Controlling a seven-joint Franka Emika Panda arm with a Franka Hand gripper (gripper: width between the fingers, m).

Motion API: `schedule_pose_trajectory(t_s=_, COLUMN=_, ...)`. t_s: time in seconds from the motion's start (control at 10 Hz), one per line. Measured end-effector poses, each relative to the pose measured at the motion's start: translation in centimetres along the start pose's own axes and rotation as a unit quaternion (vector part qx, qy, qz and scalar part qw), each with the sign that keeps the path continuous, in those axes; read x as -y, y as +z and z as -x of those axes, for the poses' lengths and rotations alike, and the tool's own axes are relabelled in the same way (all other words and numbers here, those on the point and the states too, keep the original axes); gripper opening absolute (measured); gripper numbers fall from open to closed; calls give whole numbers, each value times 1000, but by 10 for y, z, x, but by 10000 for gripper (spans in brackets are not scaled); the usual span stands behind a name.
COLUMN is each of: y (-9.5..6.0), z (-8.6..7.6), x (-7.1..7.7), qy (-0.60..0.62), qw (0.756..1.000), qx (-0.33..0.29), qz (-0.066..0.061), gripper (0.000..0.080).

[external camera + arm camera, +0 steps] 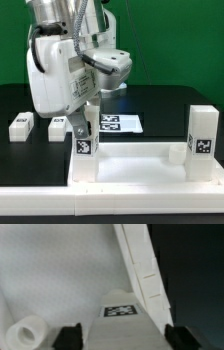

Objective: Assemble desk

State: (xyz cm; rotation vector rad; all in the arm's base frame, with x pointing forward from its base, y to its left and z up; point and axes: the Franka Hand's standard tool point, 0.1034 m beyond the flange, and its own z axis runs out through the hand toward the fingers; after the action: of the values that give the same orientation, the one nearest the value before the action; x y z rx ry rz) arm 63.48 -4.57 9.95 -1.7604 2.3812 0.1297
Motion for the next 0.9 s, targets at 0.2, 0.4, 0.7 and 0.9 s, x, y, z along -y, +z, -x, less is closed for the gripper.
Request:
schedule_pose_trajectory(t_s=0.2, y=-14, z=7, x=3, qy=-25, qw=1000, qx=4, qz=-9, gripper=610)
schedule_pose_trajectory(t_s=0.4, y=-48, z=32, x=1, qy=-40, qw=999, qx=15, qz=-24, gripper=647)
schedule_pose_trajectory(t_s=0.7, y=-48, z=36, x=-1, qy=-52, qw=998, qx=15, qz=-23, gripper=649)
schedule_pose_trajectory(t_s=0.9, y=-48, z=37, x=-1, qy=-56, qw=998, qx=15, qz=-23, gripper=649)
